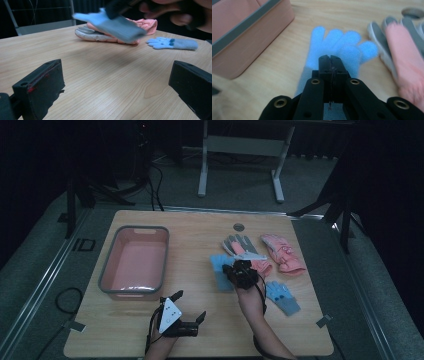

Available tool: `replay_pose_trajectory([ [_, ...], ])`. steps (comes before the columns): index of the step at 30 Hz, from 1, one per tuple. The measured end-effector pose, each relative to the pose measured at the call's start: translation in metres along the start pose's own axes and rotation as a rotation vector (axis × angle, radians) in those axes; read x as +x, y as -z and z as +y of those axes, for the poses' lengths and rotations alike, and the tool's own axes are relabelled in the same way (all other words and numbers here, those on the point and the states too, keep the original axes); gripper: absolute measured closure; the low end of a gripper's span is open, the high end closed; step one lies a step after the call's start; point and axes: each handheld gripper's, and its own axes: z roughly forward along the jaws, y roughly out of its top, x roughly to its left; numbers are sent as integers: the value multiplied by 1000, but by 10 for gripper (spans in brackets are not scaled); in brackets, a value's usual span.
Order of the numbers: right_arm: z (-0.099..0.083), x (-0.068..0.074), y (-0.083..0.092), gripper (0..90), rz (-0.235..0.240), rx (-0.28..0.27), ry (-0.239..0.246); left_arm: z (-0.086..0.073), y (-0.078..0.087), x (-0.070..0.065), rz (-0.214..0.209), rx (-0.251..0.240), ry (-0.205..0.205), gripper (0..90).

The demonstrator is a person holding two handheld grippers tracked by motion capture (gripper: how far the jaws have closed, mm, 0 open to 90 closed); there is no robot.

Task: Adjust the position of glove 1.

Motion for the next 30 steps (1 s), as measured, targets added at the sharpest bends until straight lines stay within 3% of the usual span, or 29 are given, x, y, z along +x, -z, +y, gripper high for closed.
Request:
replay_pose_trajectory([
  [5, -22, 5, 11, 888, -40, 22, -8, 0, 0, 0, 0, -1, -1, 1],
  [10, -32, 6, 16, 888, -46, 12, -47, 0, 0, 0, -1, 0, 0, 1],
  [14, -43, 9, 9, 887, -54, 20, -58, 0, 0, 0, -2, -1, 0, 1],
  [18, -55, 6, -9, 887, -58, 69, -58, 0, 0, 0, -6, 0, 0, 1],
  [21, -59, 3, -15, 886, -62, 80, -76, 0, -1, 0, -8, 4, -1, 0],
  [30, -73, 2, -29, 868, -71, 98, -70, 0, -1, 0, -11, 5, -5, 0],
])
